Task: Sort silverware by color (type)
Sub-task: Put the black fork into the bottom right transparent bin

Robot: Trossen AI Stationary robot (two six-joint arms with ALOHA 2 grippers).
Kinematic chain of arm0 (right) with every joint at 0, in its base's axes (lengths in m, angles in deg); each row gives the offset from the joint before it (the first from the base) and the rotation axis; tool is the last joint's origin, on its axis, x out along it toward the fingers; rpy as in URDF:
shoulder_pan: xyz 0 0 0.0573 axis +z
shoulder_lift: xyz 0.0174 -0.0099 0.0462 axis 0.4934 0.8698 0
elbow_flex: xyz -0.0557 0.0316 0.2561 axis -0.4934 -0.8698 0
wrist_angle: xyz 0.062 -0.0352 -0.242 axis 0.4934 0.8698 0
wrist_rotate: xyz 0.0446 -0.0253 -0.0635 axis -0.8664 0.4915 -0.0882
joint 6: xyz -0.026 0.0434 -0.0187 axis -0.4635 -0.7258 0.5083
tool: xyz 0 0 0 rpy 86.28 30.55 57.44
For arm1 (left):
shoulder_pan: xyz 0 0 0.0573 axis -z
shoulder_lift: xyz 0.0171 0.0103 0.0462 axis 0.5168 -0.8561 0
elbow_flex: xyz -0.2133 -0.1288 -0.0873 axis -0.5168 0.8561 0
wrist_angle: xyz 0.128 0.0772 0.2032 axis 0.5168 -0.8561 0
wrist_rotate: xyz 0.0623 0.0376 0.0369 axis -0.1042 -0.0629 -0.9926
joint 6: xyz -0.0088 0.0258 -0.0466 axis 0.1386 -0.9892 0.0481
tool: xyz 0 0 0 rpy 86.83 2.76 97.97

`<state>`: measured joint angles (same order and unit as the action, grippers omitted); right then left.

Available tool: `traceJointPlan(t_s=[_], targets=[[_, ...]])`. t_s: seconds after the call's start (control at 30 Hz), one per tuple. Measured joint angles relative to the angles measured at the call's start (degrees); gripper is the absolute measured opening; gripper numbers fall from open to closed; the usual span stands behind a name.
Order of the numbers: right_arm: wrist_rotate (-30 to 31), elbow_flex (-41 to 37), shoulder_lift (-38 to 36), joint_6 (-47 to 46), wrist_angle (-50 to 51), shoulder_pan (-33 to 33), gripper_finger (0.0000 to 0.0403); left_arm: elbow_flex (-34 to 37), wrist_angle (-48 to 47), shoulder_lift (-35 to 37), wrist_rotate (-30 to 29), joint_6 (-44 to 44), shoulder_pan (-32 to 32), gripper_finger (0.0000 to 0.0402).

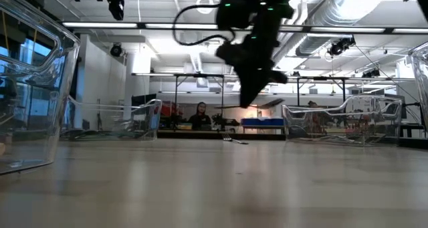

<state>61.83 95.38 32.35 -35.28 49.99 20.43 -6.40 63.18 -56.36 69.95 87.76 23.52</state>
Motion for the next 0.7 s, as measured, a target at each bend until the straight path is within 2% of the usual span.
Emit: traceJointPlan(t_s=[0.13, 0.33, 0.53, 0.7], targets=[[0.2, -12.3, -9.9, -3.3, -7.9, 1.2, 0.0001, 0.0, -1.1, -0.7, 0.0, 0.0, 0.0, 0.0000], [0.6, -26.7, -23.3, -3.9, -29.3, 2.9, 0.0000, 0.0, -1.8, -4.3, -3.6, 1.6, 0.0, 0.0000], [0.6, -34.2, -30.9, 8.2, -53.5, 3.2, 0.0000, -0.1, 4.6, -10.6, -5.0, 7.5, 0.0, 0.0000], [-6.4, -34.6, -34.0, 20.3, -61.7, 3.2, 0.0000, -5.2, 5.9, -17.5, -5.0, 7.9, 1.7, 0.0000]])
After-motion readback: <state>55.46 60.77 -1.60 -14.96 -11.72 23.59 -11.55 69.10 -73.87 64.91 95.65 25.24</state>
